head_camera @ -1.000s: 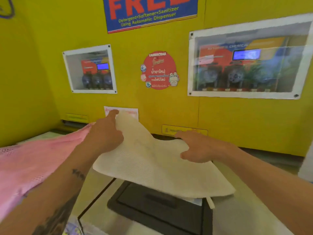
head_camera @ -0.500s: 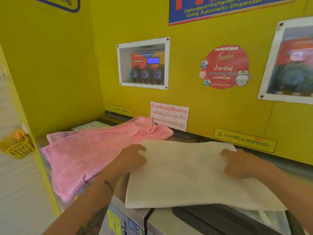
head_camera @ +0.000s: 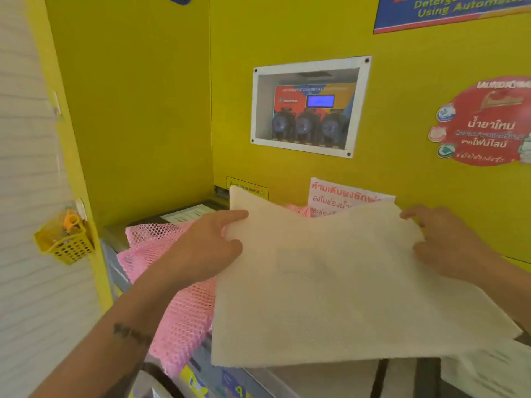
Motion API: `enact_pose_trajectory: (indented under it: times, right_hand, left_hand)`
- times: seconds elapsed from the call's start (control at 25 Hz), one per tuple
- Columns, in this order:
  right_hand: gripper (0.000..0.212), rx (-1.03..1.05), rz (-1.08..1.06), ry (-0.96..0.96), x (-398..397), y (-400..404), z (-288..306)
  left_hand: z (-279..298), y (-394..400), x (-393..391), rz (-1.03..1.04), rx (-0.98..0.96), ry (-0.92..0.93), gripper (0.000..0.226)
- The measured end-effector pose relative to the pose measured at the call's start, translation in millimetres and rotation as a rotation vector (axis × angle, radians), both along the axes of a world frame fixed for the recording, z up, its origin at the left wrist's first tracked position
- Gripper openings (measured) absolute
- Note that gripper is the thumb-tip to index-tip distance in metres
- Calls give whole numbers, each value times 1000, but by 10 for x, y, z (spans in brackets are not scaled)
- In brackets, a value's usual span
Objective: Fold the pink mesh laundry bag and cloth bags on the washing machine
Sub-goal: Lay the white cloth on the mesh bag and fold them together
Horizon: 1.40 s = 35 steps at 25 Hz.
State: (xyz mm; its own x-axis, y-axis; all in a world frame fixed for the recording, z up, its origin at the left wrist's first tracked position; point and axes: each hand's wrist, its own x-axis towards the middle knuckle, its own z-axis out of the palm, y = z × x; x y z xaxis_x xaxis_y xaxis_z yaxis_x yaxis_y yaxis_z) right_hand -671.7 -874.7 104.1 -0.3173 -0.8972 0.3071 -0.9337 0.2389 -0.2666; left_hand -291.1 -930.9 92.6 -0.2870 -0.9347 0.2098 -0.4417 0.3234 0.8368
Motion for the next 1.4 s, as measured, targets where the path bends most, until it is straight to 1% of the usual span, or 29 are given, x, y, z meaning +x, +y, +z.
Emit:
enact_pose_trajectory:
  times: [0.08, 0.2, 0.24, 0.32, 0.36, 0.4, 0.48, 0.56, 0.64, 0.72, 0.8, 0.88, 0.92, 1.0, 1.12, 1.16, 1.2, 1.28, 1.32, 1.36, 1.4]
  right_hand:
    - [57, -70, 50, 53, 335, -494, 143]
    - [49, -66, 89, 67, 827, -1186, 207]
    - [49, -23, 102, 89, 978, -1356, 181]
    - [49, 123, 133, 189, 1293, -1557, 25]
    - [47, 169, 166, 217, 1452, -1567, -77]
    - [45, 186, 224, 201, 1616, -1527, -177]
    - [35, 186, 376, 91, 1907, -1361, -345]
    - [30, 275, 496, 17, 2108, -1185, -451]
    - [33, 392, 540, 33, 2160, -1130, -534]
    - [35, 407, 531, 77, 2115, -1169, -585]
    - [27, 361, 505, 62, 2073, -1209, -626]
    - [8, 265, 508, 36, 2080, -1195, -716]
    - [3, 219, 520, 41, 2098, -1178, -758]
    - [11, 131, 535, 70, 2137, -1161, -788]
    - [17, -13, 516, 118, 2190, -1202, -718]
    - [17, -24, 505, 113, 2207, -1218, -685]
    - [15, 16, 490, 119, 2237, -1219, -654]
    - [12, 156, 462, 151, 2326, -1161, -600]
    - [13, 181, 464, 148, 2398, -1093, -565]
    - [17, 176, 493, 125, 2485, -998, -521]
    - [24, 178, 558, 83, 2589, -875, -469]
  left_hand:
    - [-41, -154, 323, 121, -28, 32, 56]
    - [-261, -356, 653, 243, -25, -65, 56]
    - [-357, -419, 720, 258, 4, -119, 56]
    - [-574, -518, 838, 254, 83, -296, 57]
    - [-675, -564, 884, 242, 98, -377, 58]
    - [-758, -609, 934, 234, 102, -423, 58]
    - [-852, -696, 1006, 254, 61, -462, 55]
    - [-865, -768, 1011, 324, -16, -546, 51]
    - [-826, -834, 950, 429, -100, -641, 46]
    - [-789, -900, 882, 464, -176, -692, 45]
    - [-801, -990, 863, 414, -147, -667, 52]
    - [-868, -1065, 882, 371, -97, -651, 61]
    - [-904, -1080, 894, 373, -109, -659, 64]
    - [-946, -1080, 890, 384, -154, -655, 68]
    - [-973, -1045, 869, 419, -198, -574, 68]
    - [-979, -1032, 876, 438, -207, -559, 67]
    - [-983, -1019, 900, 466, -229, -562, 64]
    - [-987, -984, 978, 571, -279, -561, 55]
    - [-987, -962, 1042, 627, -259, -522, 52]
    - [-986, -944, 1108, 659, -201, -455, 49]
    - [-988, -931, 1174, 656, -114, -374, 49]
